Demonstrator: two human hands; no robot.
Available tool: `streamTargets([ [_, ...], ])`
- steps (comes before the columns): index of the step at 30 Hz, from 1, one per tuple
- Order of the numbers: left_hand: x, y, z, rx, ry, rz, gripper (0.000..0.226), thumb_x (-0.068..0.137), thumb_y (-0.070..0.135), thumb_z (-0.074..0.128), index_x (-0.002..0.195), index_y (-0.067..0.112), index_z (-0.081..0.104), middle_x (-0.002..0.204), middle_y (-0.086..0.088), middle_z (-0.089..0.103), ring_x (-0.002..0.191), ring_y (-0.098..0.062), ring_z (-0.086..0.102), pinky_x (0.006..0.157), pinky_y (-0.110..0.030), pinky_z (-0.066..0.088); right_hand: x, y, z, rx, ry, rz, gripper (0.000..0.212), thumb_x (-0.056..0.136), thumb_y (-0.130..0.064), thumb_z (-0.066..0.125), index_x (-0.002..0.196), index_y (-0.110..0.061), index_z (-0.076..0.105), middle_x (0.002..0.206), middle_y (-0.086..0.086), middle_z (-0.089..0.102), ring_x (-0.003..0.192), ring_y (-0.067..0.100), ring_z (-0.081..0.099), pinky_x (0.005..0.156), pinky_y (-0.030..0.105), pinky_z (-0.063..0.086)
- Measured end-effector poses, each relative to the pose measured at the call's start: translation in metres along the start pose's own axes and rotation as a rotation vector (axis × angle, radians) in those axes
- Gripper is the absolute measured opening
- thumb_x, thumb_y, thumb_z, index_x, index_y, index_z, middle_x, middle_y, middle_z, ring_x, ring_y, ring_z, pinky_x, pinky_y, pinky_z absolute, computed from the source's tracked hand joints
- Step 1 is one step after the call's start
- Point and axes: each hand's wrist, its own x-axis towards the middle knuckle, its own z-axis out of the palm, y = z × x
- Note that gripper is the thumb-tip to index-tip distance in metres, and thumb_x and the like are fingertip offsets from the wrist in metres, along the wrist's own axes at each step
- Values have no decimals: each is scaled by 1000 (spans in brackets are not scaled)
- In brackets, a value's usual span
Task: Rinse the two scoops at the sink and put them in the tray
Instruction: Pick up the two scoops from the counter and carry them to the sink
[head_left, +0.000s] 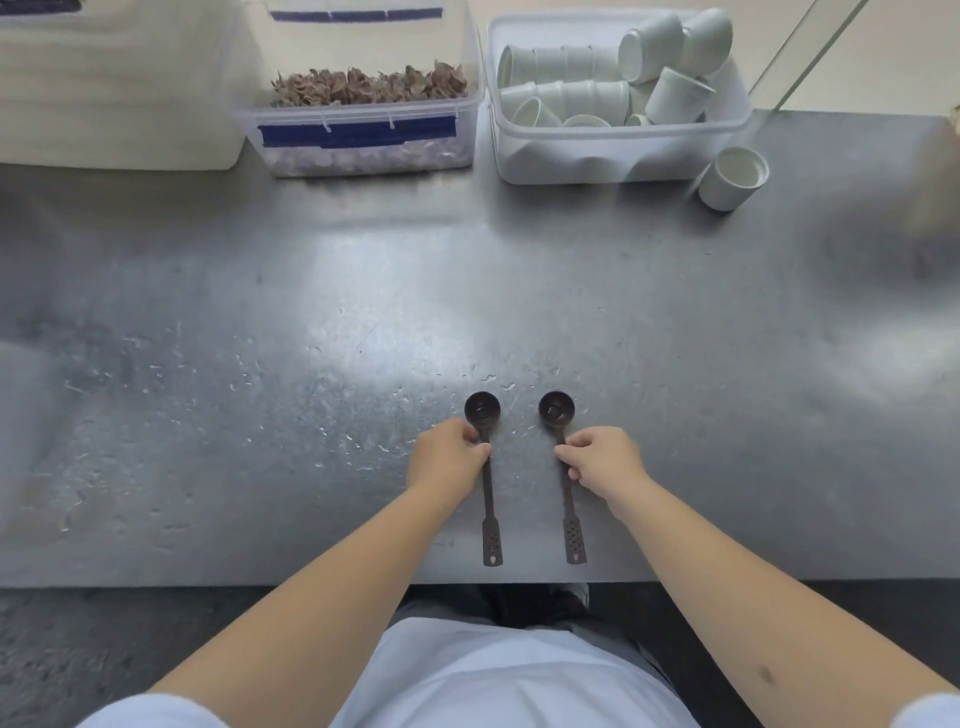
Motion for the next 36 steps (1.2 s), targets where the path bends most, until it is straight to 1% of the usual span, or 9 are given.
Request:
streamTargets([
  [6, 4, -2, -1, -78, -63, -11, 14, 80, 23, 63, 66, 20, 61, 78, -6, 73, 80, -24, 71, 77, -43, 58, -4, 2, -7, 226, -127, 57, 11, 86, -10, 72, 97, -7, 71, 74, 5, 62, 54, 8, 53, 45, 14, 45],
  [9, 1, -3, -6, -212, -84, -9, 11, 82, 21, 66, 72, 22, 61, 86, -8, 71, 81, -27, 70, 75, -44, 60, -14, 1, -11, 279, -158, 37, 7, 87, -10, 71, 93, -6, 72, 75, 7, 61, 54, 9, 50, 47, 15, 44],
  [12, -14, 0, -14, -398, -124, -26, 3, 87, 18, 65, 87, 15, 64, 92, -6, 65, 76, -19, 61, 62, -31, 55, -28, -3, -16, 330, -181, -14, 3, 87, -12, 71, 87, -10, 73, 75, 12, 60, 59, 15, 48, 54, 22, 42],
  [14, -27, 3, -21, -485, -134, -18, 5, 87, 19, 65, 89, 14, 66, 94, -5, 66, 79, -17, 61, 61, -27, 53, -38, -7, -19, 337, -208, -59, 6, 87, -15, 71, 88, -11, 75, 75, 13, 61, 64, 20, 47, 60, 29, 39],
  [19, -72, 5, -36, -662, -70, -2, 11, 90, 12, 63, 96, 3, 67, 90, -10, 67, 75, -19, 69, 71, -38, 61, -67, -25, -29, 301, -288, -206, 10, 88, -16, 71, 85, -8, 76, 71, 9, 62, 58, 15, 48, 54, 25, 40],
  [21, -98, 1, -39, -764, 12, -24, 8, 91, 9, 61, 95, 4, 65, 87, -8, 65, 78, -23, 72, 79, -47, 61, -81, -34, -32, 283, -363, -266, 9, 87, -14, 71, 83, -8, 75, 69, 5, 65, 55, 12, 49, 53, 24, 39],
  [25, -153, -14, -36, -913, 178, -113, 4, 91, 9, 62, 91, 7, 65, 86, -8, 64, 80, -25, 74, 78, -49, 61, -112, -49, -30, 187, -530, -377, 7, 87, -10, 70, 82, -7, 74, 63, -4, 67, 57, 11, 55, 56, 24, 35],
  [29, -212, -40, -19, -1002, 353, -206, 6, 91, 14, 64, 85, 16, 65, 85, -5, 69, 78, -20, 74, 71, -37, 61, -144, -51, -12, 37, -680, -462, 8, 85, -12, 72, 79, -7, 74, 64, 0, 69, 62, 15, 59, 57, 26, 36],
  [36, -337, -113, 21, -1234, 659, -305, 9, 93, 13, 60, 87, 19, 63, 79, 1, 65, 74, -16, 72, 60, -31, 53, -239, -26, 53, -260, -922, -613, 22, 89, -16, 69, 68, -9, 71, 59, 3, 60, 67, 19, 59, 66, 29, 48],
])
